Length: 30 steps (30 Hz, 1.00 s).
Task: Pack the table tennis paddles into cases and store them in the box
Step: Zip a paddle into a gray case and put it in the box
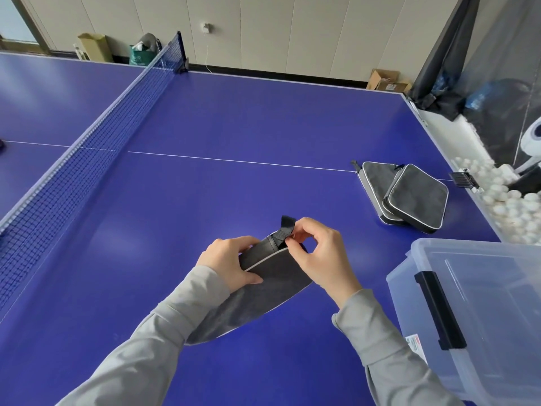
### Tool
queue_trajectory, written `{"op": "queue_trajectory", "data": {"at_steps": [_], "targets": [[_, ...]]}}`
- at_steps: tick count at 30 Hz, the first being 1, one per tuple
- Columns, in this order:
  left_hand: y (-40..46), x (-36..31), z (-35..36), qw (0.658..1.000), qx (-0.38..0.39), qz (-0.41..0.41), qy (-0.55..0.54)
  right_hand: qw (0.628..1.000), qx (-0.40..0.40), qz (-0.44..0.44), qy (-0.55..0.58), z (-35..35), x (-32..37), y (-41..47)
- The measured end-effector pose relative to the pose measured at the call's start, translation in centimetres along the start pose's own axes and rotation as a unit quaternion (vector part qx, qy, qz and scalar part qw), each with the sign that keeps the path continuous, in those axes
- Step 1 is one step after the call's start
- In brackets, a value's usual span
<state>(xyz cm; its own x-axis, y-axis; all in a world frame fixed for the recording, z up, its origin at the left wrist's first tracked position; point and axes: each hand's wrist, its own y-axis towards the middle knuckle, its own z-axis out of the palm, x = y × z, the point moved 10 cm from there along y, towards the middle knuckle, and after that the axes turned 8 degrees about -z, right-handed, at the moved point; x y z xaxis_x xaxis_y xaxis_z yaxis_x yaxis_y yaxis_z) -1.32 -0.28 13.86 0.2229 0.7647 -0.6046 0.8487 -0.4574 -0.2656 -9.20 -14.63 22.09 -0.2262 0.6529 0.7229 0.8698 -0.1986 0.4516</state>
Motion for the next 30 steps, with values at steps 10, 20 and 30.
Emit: {"op": "queue_trajectory", "data": {"at_steps": [10,20,30], "targets": [[-1.6,7.7,-2.1,0.952,-0.047,-0.110,-0.283,0.995,0.052,0.084,0.034,3.8,-5.5,-2.5],[-4.4,24.1,-7.1,0.851,-0.074,-0.263,-0.449,0.934,0.254,0.230,-0.103,15.7,-11.0,-12.0],[-3.3,39.5,-11.2,0.820,-0.044,-0.352,-0.449,0.880,0.289,0.295,-0.234,25.0,-9.9,-15.8]]}}
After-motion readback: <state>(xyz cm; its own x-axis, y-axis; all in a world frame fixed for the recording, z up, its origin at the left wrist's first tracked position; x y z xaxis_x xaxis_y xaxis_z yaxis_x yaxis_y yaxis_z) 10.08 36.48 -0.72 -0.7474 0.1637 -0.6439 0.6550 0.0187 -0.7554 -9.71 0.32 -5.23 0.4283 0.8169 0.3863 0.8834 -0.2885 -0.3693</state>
